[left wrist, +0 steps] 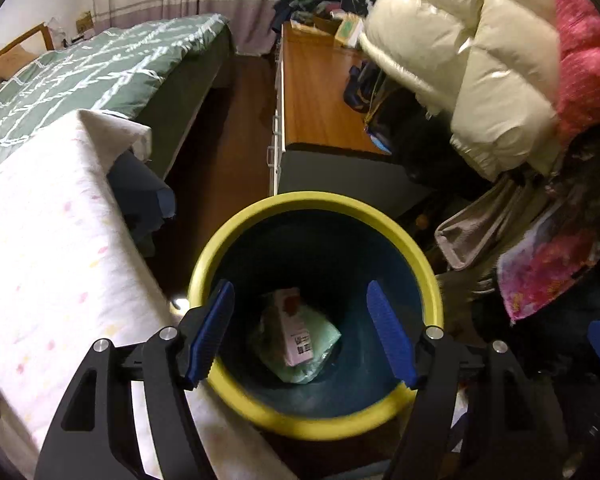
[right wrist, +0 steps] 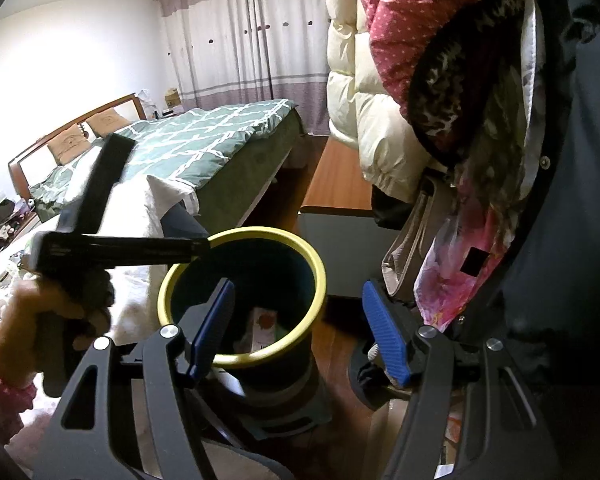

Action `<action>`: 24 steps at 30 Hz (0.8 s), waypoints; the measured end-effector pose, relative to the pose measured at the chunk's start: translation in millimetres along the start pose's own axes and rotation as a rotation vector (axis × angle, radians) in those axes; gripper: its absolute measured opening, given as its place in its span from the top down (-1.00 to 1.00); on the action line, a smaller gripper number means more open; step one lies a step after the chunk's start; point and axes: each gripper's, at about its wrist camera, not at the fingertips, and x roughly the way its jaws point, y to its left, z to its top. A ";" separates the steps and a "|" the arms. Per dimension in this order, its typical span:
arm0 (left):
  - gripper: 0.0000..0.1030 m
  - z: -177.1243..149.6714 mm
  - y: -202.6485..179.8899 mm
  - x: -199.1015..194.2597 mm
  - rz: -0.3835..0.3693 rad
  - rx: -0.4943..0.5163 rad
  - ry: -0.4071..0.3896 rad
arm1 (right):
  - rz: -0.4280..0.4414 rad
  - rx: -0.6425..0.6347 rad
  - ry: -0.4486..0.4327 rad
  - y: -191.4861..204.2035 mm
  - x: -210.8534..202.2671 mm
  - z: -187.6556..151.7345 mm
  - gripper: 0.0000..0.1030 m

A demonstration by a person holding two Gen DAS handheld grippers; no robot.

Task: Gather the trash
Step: 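Carry the milk carton over the yellow bin and open the left tool, then grasp the brown plastic tray with the right tool and lift it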

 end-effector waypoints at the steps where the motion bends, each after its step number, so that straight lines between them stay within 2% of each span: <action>1: -0.37 -3.2 2.4 -9.9 0.000 -0.003 -0.015 | 0.004 -0.004 0.004 2.4 0.6 -0.4 -0.24; 6: -0.60 -35.4 20.8 -94.3 0.070 -0.025 -0.165 | 0.036 -0.031 0.019 19.5 5.3 -2.6 -0.24; 11: -0.73 -88.1 59.7 -187.0 0.173 -0.090 -0.300 | 0.136 -0.067 0.050 53.1 15.7 -2.8 -0.24; 13: -0.78 -108.2 77.0 -214.8 0.221 -0.121 -0.327 | 0.188 -0.102 0.061 78.8 19.6 -2.7 -0.24; 17: -0.80 -155.8 116.1 -270.9 0.374 -0.199 -0.384 | 0.304 -0.175 0.091 133.5 26.2 -3.4 -0.24; 24: -0.82 -216.0 165.0 -332.7 0.546 -0.302 -0.425 | 0.486 -0.278 0.121 237.0 26.3 -2.6 -0.24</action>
